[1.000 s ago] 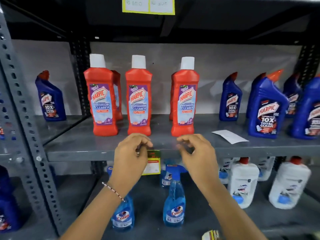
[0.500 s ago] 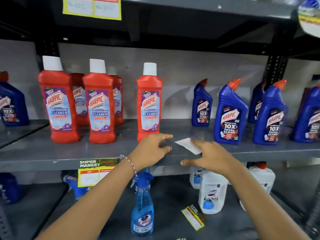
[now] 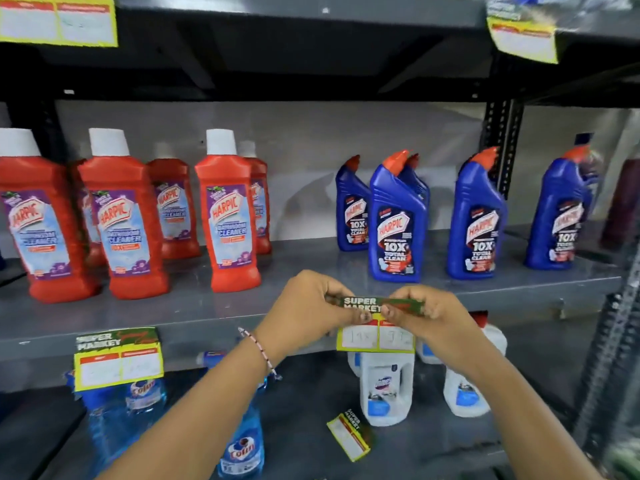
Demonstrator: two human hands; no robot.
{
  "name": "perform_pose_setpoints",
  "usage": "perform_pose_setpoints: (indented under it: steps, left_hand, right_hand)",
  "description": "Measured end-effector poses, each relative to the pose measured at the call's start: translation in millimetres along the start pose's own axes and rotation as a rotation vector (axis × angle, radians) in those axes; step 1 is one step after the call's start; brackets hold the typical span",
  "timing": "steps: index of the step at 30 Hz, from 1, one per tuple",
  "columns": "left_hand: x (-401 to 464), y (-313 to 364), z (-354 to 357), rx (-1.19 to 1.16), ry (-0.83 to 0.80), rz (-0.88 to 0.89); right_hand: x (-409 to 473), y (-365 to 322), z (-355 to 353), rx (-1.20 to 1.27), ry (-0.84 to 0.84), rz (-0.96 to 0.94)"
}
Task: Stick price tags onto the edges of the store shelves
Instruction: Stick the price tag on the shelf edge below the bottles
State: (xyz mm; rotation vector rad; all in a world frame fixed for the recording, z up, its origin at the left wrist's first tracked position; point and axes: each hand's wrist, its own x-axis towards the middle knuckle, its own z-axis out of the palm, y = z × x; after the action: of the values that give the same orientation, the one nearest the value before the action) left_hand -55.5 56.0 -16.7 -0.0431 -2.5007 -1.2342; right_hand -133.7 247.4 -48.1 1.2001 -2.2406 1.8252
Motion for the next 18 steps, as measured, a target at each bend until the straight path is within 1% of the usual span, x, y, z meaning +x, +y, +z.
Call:
perform_pose_setpoints:
  steps: [3, 6, 11, 15, 18]
  left_hand:
    - [8, 12, 49, -0.054, -0.029, -0.081]
    - [22, 24, 97, -0.120, 0.036, -0.111]
    - [43, 37, 147, -0.092, 0.172, -0.106]
    - [55, 45, 168, -0.002, 0.223, -0.090]
    - [61, 45, 177, 0.077, 0.251, -0.074]
  right_hand:
    - [-15, 25, -27, 0.052, 0.203, 0.046]
    - [-21, 47, -57, 0.102, 0.388, 0.095]
    - [-22, 73, -90, 0.044, 0.516, 0.081]
    - [-20, 84, -100, 0.050, 0.635, 0.074]
    - [-16, 89, -105, 0.002, 0.668, 0.066]
